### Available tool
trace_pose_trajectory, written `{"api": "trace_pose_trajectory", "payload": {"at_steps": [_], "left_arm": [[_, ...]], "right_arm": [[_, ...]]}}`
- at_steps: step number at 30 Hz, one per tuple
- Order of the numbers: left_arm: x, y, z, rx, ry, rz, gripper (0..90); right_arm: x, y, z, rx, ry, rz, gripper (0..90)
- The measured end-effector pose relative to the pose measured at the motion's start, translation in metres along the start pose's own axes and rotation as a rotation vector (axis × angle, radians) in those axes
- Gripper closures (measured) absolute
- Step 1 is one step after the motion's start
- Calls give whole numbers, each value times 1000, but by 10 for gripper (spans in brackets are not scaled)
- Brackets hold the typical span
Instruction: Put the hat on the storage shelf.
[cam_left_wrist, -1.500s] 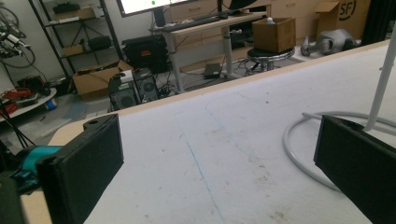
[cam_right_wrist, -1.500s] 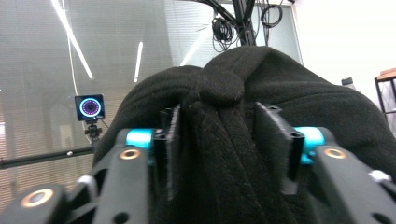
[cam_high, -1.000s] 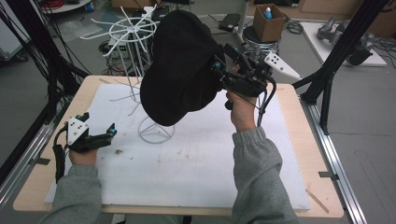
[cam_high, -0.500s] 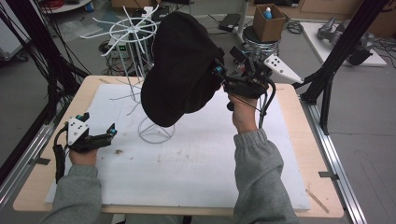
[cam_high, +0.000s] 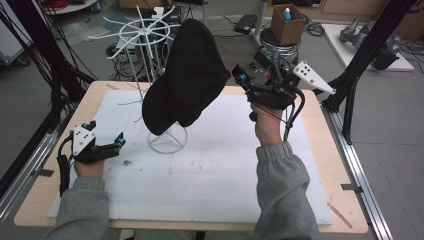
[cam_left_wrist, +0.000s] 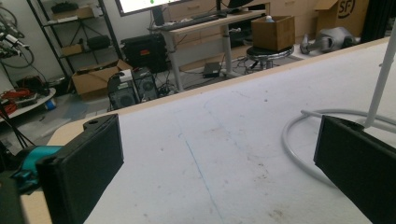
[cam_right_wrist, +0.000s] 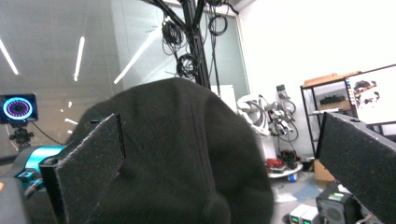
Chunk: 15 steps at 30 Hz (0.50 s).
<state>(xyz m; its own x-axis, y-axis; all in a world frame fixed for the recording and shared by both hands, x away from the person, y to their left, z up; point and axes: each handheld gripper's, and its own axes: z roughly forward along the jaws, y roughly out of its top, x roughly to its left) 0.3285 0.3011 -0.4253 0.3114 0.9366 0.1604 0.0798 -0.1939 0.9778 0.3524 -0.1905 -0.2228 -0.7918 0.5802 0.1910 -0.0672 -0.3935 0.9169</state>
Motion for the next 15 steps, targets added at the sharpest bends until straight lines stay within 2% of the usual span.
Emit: {"api": "trace_pose_trajectory", "payload": {"at_steps": [15], "left_arm": [[-1,-1,0,8,-5,5,17]], "right_arm": [[-9,-6,-22,13,-42,11,5]]}}
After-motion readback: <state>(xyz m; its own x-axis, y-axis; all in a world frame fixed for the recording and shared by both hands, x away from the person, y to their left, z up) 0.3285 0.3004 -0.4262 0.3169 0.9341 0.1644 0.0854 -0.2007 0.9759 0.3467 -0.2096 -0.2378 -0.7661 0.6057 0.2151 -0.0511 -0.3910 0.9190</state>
